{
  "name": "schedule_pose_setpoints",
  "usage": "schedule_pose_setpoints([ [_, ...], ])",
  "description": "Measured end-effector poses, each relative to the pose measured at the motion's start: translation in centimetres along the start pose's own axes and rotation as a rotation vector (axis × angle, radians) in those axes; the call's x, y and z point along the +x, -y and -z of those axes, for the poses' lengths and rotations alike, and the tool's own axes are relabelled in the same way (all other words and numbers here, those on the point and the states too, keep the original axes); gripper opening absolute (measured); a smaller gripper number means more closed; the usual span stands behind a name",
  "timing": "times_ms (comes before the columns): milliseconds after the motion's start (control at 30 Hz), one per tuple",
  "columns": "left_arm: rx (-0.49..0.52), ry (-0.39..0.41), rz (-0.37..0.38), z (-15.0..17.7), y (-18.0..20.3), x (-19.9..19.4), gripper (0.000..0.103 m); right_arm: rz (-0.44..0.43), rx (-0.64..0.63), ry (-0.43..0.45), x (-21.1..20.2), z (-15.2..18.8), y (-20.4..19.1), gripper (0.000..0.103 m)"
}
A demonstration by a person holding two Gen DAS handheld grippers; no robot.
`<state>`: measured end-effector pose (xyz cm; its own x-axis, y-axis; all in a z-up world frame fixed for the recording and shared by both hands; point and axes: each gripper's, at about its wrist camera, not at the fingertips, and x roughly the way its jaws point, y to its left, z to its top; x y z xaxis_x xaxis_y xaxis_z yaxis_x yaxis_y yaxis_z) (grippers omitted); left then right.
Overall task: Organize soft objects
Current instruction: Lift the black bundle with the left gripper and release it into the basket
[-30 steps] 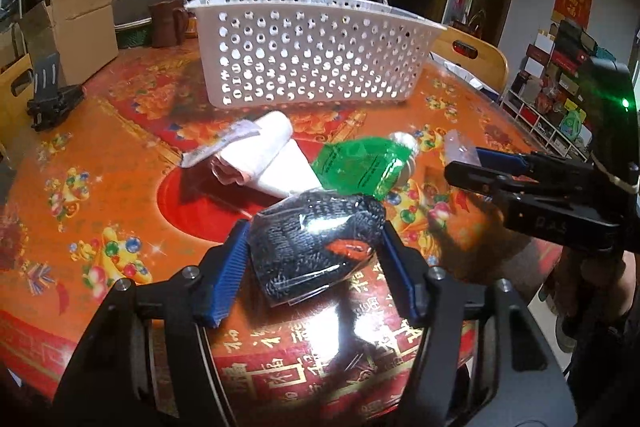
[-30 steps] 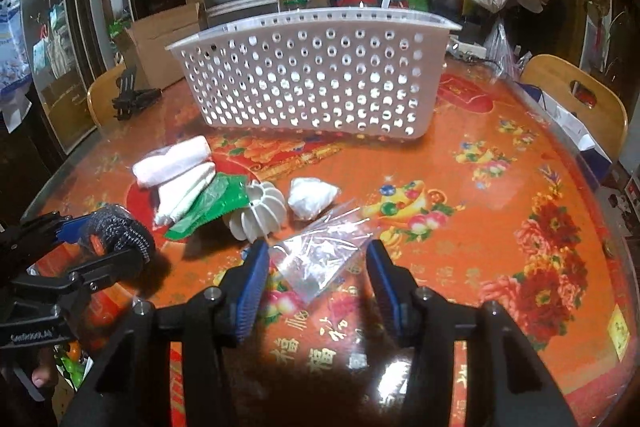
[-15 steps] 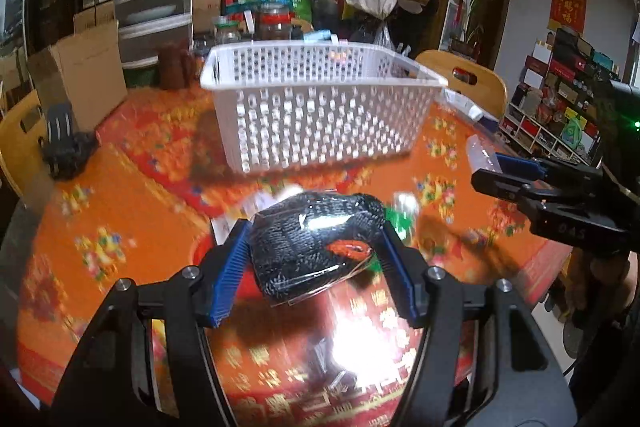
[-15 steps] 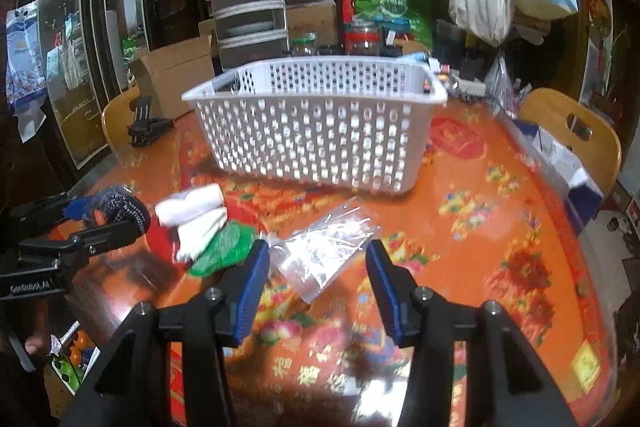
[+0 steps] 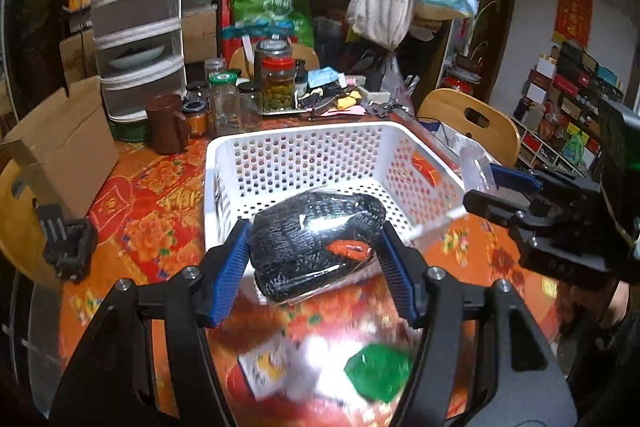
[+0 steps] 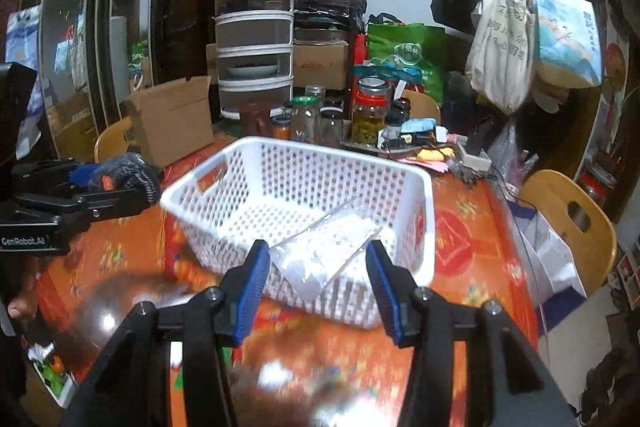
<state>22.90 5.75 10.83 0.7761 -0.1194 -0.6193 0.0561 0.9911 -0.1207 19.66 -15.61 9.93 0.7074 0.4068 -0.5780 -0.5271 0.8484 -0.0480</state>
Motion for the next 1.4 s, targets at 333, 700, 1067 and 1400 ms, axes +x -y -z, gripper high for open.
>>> schedule_pose_setpoints([
  [333,-0.057,-0.227,-0.073,-5.1,-1.4,12.1,0.06,0.059,-0.015,-0.194,9.7,-3.3,2.8,0.05],
  [700,-0.059,-0.386,-0.124,-4.9,-2.1,19.2,0.061,0.052,-0.079,-0.388,15.8,-2.1,2.1,0.05],
  [1067,-0.051,-0.424,-0.116,-3.8,-2.0,20.9,0.062,0.052,-0.127,-0.468,18.1,-1.1,1.4,0.05],
  [1400,-0.055,-0.373,-0.084,-4.0,-1.9,19.8,0.082,0.036,-0.117,-0.435,17.3,-1.1,1.4,0.056],
])
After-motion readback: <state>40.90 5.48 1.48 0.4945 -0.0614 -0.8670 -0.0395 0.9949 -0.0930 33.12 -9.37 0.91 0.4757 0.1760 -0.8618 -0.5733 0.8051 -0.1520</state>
